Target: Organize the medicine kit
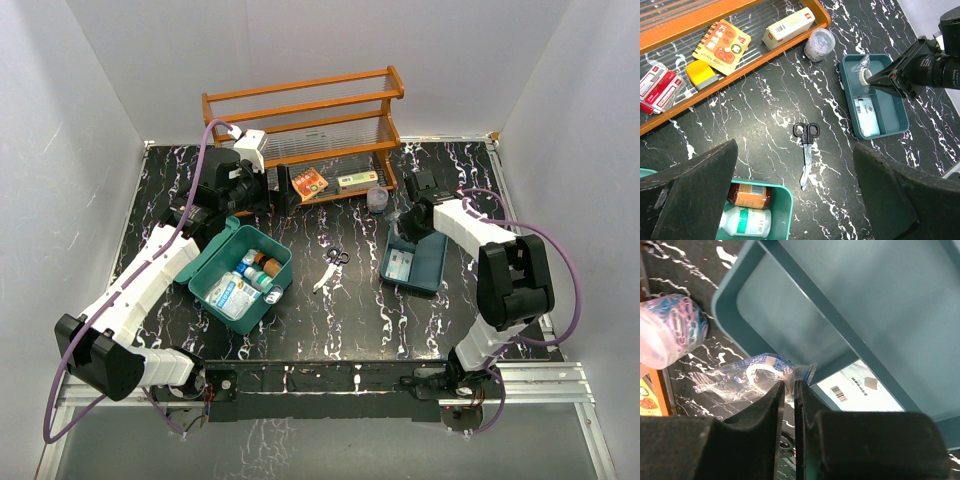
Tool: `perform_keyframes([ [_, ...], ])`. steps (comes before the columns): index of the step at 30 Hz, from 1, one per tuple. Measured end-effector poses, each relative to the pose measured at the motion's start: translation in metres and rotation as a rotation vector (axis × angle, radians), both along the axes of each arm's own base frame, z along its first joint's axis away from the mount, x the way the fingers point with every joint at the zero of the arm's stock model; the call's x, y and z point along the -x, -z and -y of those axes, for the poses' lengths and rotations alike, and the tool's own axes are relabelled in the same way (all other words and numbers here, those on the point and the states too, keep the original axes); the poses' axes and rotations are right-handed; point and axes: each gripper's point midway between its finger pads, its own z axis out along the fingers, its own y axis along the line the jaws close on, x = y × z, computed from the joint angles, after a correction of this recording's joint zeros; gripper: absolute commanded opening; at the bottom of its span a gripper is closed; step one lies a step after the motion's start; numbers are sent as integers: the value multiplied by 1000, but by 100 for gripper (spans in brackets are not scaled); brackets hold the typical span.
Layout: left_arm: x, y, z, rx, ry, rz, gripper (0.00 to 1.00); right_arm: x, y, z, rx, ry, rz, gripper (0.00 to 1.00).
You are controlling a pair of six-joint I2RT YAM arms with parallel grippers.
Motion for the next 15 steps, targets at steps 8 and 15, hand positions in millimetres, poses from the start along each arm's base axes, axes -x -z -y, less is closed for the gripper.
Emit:
perform_keyframes([
  [8, -1, 0, -1, -6, -5, 3, 98, -1, 18, 2, -53, 109, -48, 20],
  [15, 0, 2, -2, -11, -8, -3, 98, -2, 18, 16, -59, 159, -51, 33],
])
